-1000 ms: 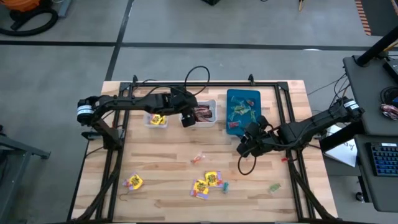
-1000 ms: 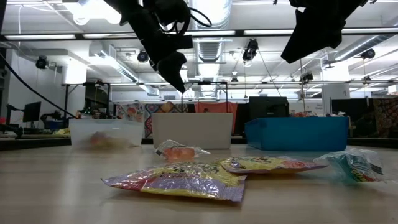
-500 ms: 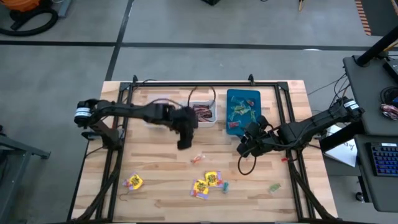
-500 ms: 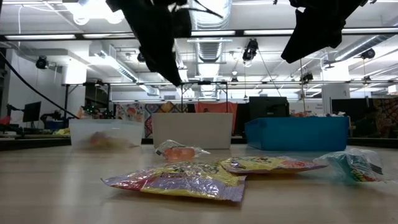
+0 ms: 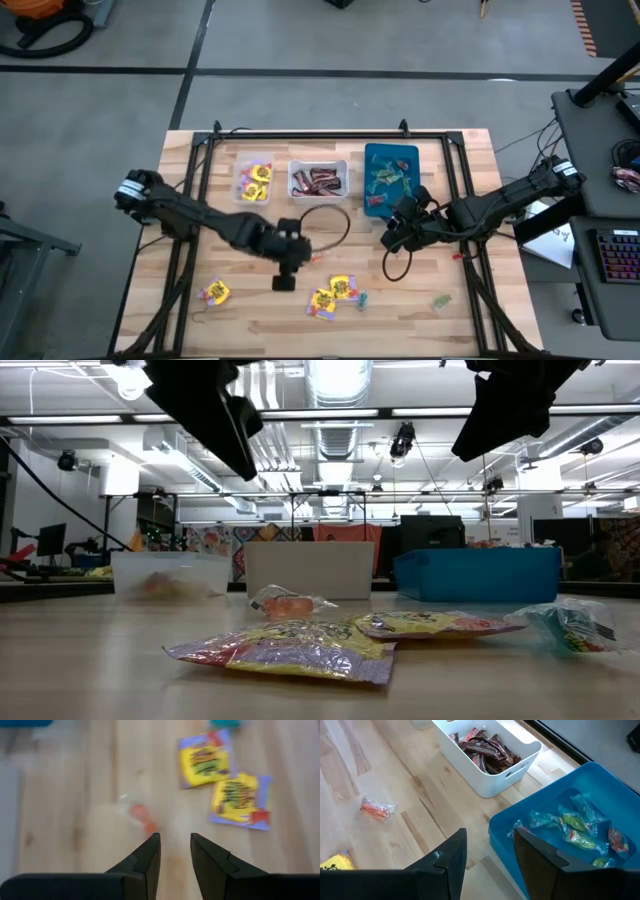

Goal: Sort candy
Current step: Put the yellow candy into the transparent bin

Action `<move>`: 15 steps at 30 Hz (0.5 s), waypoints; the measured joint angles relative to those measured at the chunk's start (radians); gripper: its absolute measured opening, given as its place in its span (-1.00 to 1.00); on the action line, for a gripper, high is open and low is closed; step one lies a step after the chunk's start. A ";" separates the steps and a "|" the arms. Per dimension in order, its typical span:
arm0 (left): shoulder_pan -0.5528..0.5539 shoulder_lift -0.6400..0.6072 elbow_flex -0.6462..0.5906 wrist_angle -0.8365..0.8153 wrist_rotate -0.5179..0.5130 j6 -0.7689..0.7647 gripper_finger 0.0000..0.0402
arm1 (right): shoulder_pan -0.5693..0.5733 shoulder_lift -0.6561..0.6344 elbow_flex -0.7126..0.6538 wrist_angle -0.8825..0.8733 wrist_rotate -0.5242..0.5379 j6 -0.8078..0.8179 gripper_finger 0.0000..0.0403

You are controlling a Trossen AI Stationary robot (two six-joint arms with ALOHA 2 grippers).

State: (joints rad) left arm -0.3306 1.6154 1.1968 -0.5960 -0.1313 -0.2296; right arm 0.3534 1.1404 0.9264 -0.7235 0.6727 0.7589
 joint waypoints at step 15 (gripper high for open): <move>-0.104 0.000 -0.257 0.561 -0.018 -0.117 -0.53 | 0.000 0.000 0.000 0.003 0.000 0.000 -0.25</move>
State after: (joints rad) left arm -0.4347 1.6157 0.9398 -0.0353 -0.1494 -0.3464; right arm 0.3534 1.1408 0.9264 -0.7201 0.6724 0.7589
